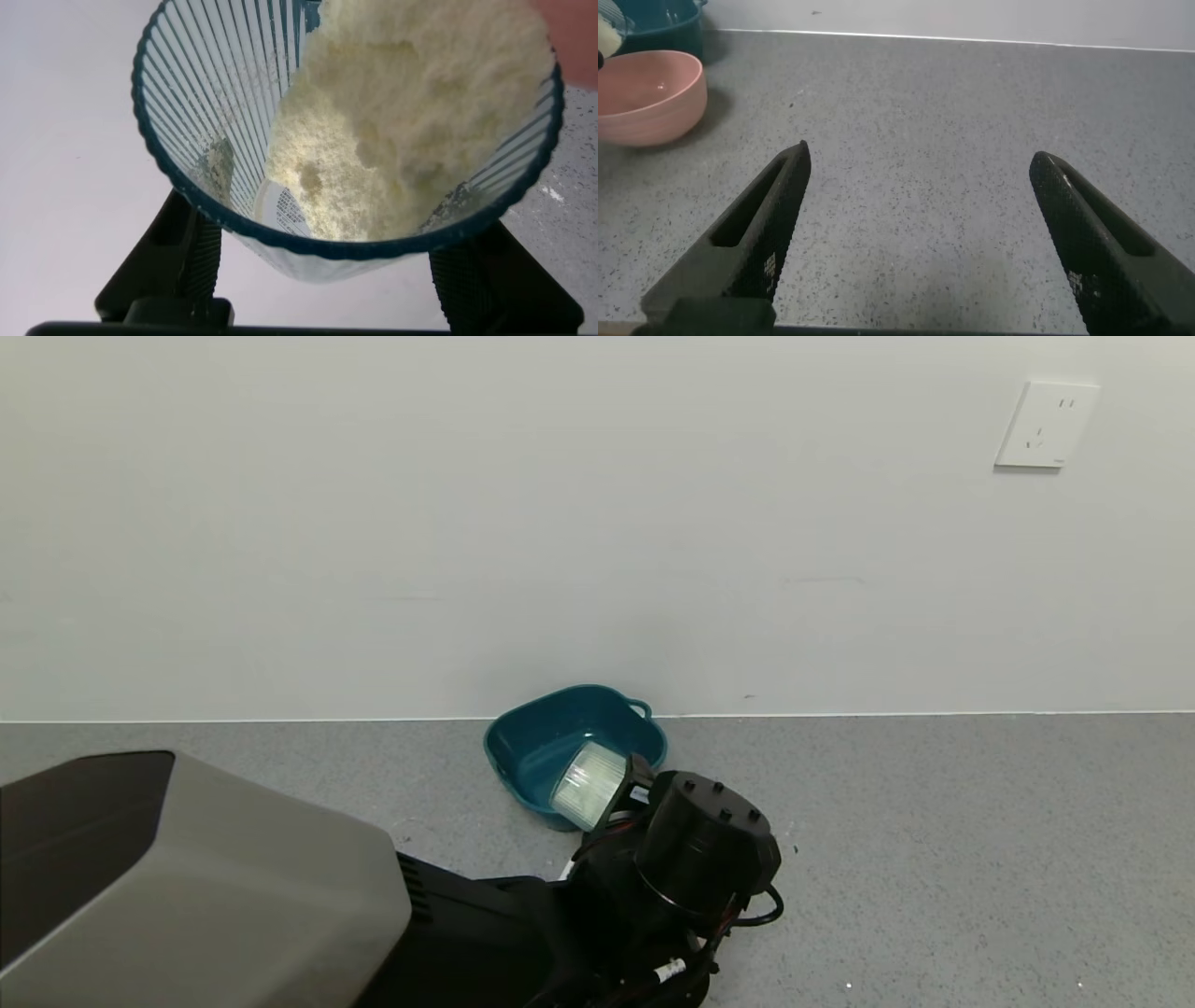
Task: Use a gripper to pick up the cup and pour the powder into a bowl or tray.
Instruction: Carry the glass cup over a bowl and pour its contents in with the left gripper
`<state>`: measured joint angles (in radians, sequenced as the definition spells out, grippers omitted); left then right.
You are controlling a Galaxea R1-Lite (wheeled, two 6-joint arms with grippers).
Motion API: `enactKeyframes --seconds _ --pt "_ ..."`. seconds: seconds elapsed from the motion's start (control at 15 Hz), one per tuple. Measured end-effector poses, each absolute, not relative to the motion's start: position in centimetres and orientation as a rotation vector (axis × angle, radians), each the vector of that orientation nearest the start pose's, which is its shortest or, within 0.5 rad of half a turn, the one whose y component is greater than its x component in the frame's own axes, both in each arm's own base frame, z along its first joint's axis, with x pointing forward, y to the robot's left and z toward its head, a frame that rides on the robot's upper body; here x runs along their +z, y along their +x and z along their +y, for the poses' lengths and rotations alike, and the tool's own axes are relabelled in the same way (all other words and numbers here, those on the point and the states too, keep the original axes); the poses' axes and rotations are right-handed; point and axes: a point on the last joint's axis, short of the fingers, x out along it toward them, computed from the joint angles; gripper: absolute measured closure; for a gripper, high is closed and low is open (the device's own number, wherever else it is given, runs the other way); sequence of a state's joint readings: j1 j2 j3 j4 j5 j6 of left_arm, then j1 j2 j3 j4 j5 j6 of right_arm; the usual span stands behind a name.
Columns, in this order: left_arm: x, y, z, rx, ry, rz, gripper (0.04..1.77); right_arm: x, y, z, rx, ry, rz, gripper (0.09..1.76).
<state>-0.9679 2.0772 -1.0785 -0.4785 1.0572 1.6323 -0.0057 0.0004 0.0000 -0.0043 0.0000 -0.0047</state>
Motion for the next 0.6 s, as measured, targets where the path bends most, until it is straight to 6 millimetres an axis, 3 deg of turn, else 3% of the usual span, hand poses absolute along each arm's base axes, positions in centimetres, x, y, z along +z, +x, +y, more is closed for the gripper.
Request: enactKeyframes --seconds 0.6 --pt "10.83 22.97 -30.73 -0.151 2.089 0.314 0.55 7.59 -2.28 0.01 -0.006 -0.004 -0.003 0.14"
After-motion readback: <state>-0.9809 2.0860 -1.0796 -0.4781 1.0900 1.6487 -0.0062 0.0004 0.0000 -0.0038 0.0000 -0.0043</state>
